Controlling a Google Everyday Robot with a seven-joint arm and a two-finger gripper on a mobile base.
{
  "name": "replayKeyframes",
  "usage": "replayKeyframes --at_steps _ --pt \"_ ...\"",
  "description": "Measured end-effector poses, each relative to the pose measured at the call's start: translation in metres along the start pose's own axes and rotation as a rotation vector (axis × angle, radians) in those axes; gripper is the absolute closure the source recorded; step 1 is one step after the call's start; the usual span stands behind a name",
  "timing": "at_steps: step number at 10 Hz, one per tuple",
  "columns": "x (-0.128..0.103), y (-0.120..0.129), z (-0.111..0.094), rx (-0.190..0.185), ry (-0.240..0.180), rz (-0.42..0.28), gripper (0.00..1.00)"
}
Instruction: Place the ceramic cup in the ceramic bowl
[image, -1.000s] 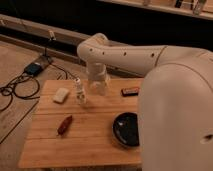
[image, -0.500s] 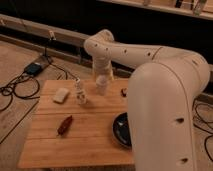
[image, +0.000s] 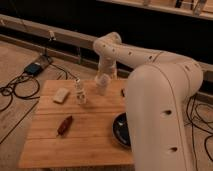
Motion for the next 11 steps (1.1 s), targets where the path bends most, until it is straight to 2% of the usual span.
replayKeyframes --at_steps 4,8,9,11 --pt "-0.011 -0.005 0.042 -0.028 0.02 0.029 0.35" --pt "-0.01 -0.01 0.079 -0.015 0.059 0.033 0.36" --pt "-0.01 -0.009 0.084 -0.011 0.068 0.025 0.42" --pt "-0.009 -0.007 0.089 -0.007 0.082 0.009 0.6"
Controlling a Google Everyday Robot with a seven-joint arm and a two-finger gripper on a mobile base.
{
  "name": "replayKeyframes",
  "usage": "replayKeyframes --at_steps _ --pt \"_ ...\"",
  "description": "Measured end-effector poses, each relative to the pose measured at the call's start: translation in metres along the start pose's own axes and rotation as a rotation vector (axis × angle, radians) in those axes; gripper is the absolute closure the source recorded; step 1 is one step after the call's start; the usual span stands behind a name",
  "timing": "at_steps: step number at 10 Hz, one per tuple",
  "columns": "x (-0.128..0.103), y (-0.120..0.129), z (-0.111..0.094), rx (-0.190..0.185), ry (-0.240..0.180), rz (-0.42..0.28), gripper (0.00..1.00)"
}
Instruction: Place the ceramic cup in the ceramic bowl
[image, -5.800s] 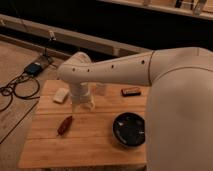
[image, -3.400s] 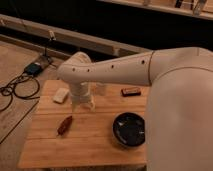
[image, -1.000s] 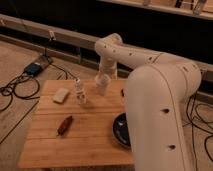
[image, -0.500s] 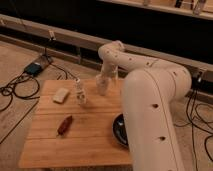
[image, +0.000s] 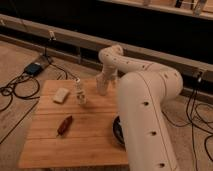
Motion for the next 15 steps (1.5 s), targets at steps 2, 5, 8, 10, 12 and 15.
replayKeyframes --at_steps 2,5,8,10,12,15 --pt "0.0 0.002 -0.001 -0.006 0.004 -0.016 0.82" --pt "0.009 0.002 -0.013 -0.02 0.014 -0.043 1.0" --pt "0.046 0.001 -0.048 -0.039 0.01 -0.092 1.0" --pt "0.078 -0.004 -0.068 -0.041 0.002 -0.101 1.0" --pt "0.108 -0.011 -0.086 -0.047 -0.015 -0.095 1.0" --pt "0.16 -0.031 -0.12 -0.077 -0.079 -0.036 1.0"
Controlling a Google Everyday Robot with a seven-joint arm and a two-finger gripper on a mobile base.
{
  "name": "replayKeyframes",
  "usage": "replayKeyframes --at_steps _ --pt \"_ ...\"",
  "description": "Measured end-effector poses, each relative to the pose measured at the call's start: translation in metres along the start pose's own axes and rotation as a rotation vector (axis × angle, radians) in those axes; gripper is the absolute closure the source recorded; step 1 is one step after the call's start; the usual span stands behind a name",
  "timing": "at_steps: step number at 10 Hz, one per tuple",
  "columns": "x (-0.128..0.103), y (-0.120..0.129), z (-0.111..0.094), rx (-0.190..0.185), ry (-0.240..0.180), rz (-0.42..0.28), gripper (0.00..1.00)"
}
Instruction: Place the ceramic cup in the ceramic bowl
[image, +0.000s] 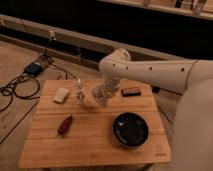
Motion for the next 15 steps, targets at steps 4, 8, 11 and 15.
replayKeyframes --at_steps 4,8,11,15 --pt "0.052 -0.044 -0.033 -0.018 -0.084 0.136 1.0" --pt "0.092 -0.096 -0.035 -0.01 -0.109 0.291 1.0" --pt "0.095 -0.097 -0.033 -0.008 -0.104 0.298 1.0" --pt "0.095 -0.097 -0.033 -0.007 -0.104 0.299 1.0"
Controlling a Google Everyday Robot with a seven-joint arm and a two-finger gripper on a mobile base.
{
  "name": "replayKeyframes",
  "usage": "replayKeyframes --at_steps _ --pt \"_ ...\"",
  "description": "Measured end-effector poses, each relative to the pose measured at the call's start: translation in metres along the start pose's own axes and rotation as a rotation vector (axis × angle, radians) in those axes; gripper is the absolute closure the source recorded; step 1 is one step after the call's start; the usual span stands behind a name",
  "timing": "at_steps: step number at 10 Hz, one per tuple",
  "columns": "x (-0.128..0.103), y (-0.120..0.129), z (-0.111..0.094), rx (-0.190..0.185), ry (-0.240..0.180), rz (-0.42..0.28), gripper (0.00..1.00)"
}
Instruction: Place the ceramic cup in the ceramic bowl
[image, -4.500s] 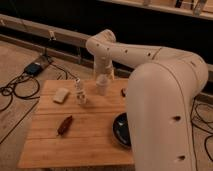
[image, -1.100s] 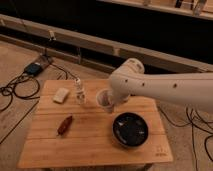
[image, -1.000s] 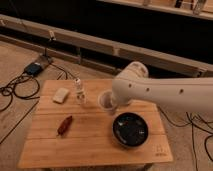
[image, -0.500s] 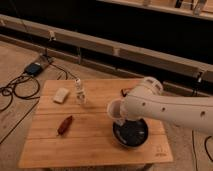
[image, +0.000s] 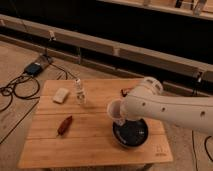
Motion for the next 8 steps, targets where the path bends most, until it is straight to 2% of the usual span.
replayKeyframes --at_steps 4,6,8 --pt "0.0 0.001 0.001 -0.005 0.002 0.004 1.0" --pt "-0.012 -0.001 0.01 -0.052 0.017 0.067 1.0" --pt "-0.024 0.006 0.015 -0.095 0.036 0.087 1.0"
